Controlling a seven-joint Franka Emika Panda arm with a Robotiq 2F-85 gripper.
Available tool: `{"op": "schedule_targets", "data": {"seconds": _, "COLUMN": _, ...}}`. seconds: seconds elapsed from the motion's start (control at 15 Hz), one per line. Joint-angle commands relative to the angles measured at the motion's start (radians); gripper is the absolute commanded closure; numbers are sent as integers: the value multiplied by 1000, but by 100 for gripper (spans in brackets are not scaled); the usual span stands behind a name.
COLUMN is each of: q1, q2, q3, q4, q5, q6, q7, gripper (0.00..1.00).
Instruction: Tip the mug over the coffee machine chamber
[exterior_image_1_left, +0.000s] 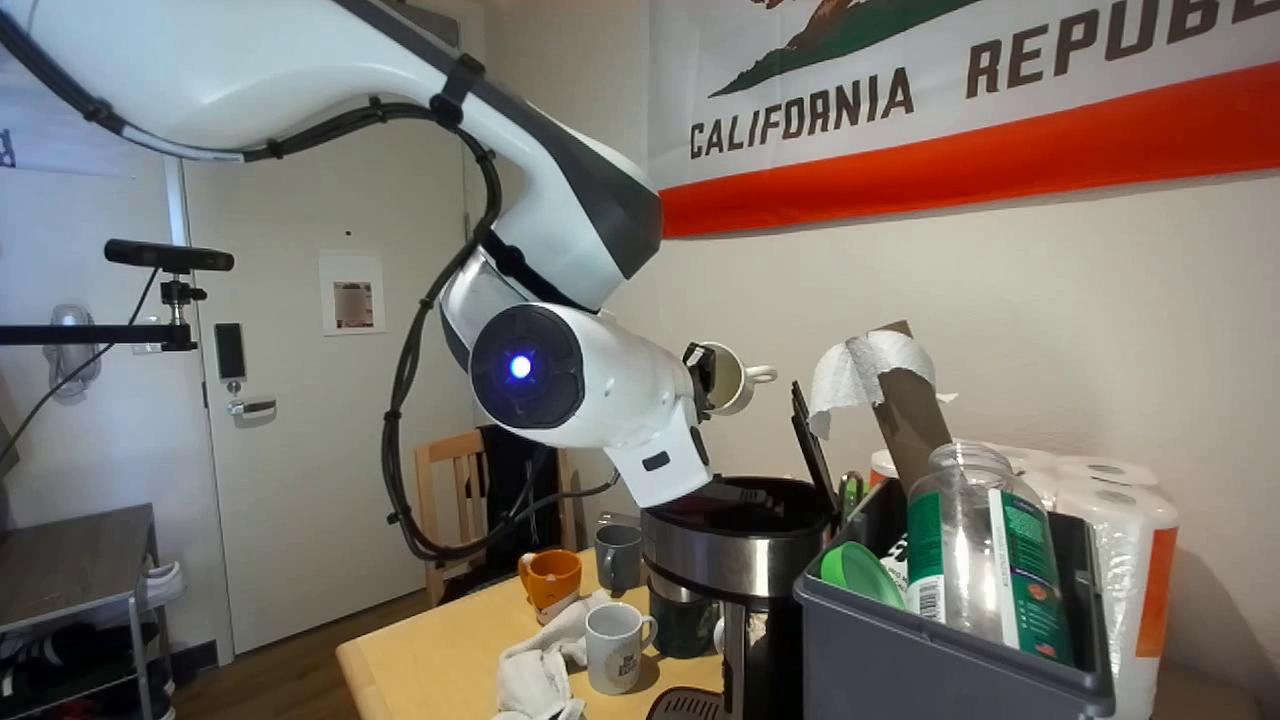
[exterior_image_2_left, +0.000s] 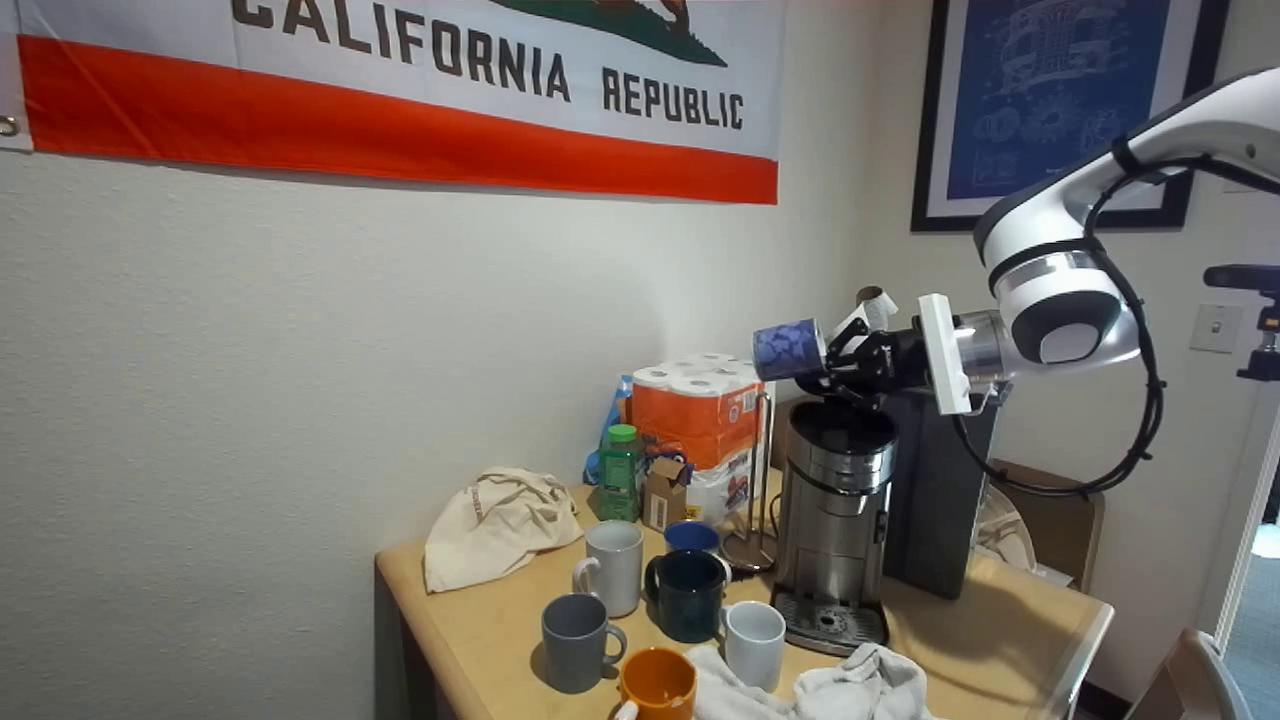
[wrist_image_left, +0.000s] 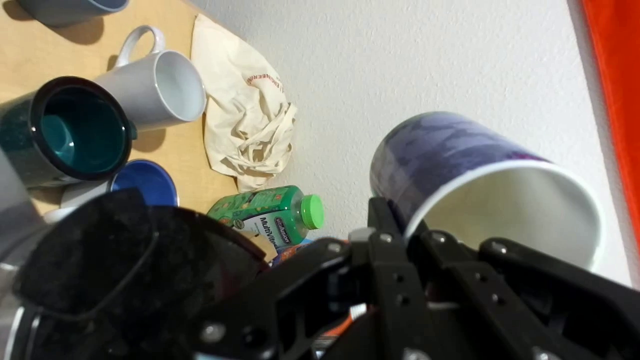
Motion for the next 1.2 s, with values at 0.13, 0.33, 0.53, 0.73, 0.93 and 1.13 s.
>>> {"op": "schedule_targets", "data": {"seconds": 0.13, "q1": 29, "q2": -61, "q3": 31, "q4": 8, "q5": -178, "q6": 1, "q7": 63, "gripper": 96}}
{"op": "schedule_targets", "data": {"seconds": 0.33, "q1": 56, "q2": -106, "q3": 65, "q4": -1, "q5": -363, "q6": 21, "q7": 151, "gripper": 96}}
{"op": "schedule_targets", "data": {"seconds": 0.53, "q1": 87, "q2": -161, "q3": 110, "q4": -4, "q5": -598, "q6": -3, "q7": 277, "gripper": 96}}
{"op": "schedule_targets", "data": {"seconds": 0.73, "q1": 119, "q2": -191, "q3": 165, "q4": -1, "q5": -874, "q6": -21, "q7": 422, "gripper": 96}}
{"op": "schedule_targets", "data": {"seconds": 0.93, "q1": 143, "q2": -183, "q3": 226, "q4": -6, "q5": -1164, "q6": -4, "q7": 604, "gripper": 96}}
{"op": "schedule_targets", "data": {"seconds": 1.13, "q1": 167, "q2": -160, "q3": 267, "q4": -29, "q5": -1417, "q6": -1, "q7": 734, "gripper": 96}}
